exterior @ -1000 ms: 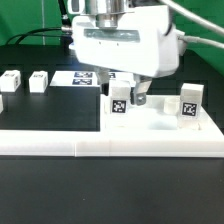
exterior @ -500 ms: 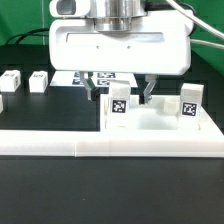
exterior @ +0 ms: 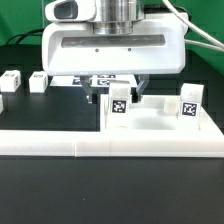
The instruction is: Assemble square table
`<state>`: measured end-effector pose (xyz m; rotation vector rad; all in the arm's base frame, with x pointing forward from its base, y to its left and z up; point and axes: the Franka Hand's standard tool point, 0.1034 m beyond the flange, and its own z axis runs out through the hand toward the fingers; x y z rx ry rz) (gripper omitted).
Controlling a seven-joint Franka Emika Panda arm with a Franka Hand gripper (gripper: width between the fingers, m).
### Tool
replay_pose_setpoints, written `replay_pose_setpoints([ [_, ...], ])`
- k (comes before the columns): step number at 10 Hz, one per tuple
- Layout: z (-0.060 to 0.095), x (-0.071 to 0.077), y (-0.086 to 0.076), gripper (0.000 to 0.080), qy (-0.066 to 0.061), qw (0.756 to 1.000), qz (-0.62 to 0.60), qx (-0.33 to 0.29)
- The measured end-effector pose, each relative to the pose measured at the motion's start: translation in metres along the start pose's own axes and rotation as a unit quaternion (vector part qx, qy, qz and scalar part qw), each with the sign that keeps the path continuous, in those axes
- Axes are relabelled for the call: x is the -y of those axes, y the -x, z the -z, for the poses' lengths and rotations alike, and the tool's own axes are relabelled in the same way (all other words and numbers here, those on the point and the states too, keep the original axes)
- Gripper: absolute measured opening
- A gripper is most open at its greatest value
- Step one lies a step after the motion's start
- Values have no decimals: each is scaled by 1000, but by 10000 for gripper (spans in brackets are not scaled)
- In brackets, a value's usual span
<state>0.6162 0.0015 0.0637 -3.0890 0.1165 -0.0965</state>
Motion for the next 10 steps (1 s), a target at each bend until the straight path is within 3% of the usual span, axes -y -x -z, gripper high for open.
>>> replay_pose_setpoints([
  [1,0,1,0,404,-3,999,-51,0],
  [2,0,2,0,288,-3,997,-82,0],
  [3,0,2,0,288,-3,995,-98,0],
  [5,-1,6,-1,288,0,967,-254,-1],
  [7,-1,7,-3,288,6,913,-408,14],
  [9,-3,8,-6,288,5,821,-569,35],
  [10,-2,8,-7,288,-4,777,-628,42],
])
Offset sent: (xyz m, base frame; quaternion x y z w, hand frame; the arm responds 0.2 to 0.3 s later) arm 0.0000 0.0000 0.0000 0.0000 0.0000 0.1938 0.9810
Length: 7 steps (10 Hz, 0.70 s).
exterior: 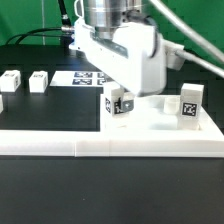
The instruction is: Assemble square table
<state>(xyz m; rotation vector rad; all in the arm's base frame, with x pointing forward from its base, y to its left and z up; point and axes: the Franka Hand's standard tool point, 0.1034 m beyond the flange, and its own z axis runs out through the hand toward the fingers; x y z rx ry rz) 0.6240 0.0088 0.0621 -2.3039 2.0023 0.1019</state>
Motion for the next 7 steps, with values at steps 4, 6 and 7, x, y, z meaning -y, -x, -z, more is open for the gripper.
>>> replay_pose_setpoints([
  [4,0,0,0,296,-2,997,-74,5],
  [6,-3,-5,-5,513,-12,998,66,-5],
  [7,1,-5,-6,513,-14,990,142,-6],
])
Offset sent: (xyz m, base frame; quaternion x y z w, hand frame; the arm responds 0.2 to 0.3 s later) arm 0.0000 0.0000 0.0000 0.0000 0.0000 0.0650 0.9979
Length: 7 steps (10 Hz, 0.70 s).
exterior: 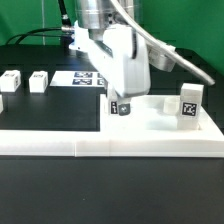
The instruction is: Assemble square table
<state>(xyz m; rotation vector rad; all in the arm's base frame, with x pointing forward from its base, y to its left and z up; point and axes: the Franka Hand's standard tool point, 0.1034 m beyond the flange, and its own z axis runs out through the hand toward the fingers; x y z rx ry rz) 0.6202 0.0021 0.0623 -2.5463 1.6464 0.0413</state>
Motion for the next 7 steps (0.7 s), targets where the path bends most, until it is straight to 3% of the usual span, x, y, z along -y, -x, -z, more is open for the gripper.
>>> replay_pose_setpoints([
  [1,3,0,-5,620,-6,997,82,-4],
  [4,1,-1,-5,648,-3,986,164,-5],
  [6,-2,4,-1,649,-12,952,304,-24],
  [7,-3,7,1,649,-12,921,387,-30],
])
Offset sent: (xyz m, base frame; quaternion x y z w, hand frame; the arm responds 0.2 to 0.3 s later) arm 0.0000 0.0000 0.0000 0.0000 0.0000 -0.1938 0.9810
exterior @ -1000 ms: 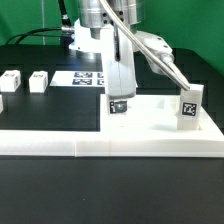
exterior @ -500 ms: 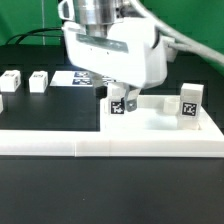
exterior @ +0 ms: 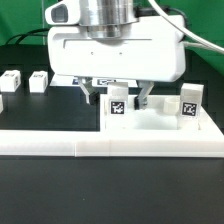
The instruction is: Assemble square table
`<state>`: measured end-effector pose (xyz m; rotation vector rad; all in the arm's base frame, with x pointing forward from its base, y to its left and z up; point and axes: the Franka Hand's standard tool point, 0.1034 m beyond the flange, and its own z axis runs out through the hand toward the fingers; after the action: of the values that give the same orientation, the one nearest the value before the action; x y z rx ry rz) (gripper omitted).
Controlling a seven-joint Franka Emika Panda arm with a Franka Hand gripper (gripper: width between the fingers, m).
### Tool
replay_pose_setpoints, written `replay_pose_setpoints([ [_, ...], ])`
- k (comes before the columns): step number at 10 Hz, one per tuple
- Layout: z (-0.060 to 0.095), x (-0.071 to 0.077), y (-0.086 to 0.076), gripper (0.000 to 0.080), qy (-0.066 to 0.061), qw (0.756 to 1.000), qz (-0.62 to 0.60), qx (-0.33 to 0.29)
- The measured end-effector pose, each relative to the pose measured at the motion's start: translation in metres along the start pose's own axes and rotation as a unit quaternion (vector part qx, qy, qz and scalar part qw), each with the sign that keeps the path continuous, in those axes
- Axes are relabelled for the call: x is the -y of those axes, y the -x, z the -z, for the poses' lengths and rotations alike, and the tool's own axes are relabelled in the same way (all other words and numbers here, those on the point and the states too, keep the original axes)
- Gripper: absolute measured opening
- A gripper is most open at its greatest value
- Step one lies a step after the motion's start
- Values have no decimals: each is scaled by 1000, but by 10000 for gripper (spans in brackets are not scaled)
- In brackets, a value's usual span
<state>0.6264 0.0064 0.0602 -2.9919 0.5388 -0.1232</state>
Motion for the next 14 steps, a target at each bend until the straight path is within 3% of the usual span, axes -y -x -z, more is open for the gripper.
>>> replay_pose_setpoints([
  [2,-3,-6,0,649,1,991,132,-5],
  [4,-3,-12,-1,649,3,988,151,-7],
  [6,-3,-12,-1,373,2,993,118,-7],
  [7,-3,-11,-1,373,1,996,86,-7],
  [8,-3,-11,-1,268,1,999,46,-7],
  [10,-3,-10,-2,268,0,1000,-27,-7],
  [11,-3,-7,-1,268,1,992,-123,-1],
  [14,-3,-8,-2,268,18,931,-363,31],
])
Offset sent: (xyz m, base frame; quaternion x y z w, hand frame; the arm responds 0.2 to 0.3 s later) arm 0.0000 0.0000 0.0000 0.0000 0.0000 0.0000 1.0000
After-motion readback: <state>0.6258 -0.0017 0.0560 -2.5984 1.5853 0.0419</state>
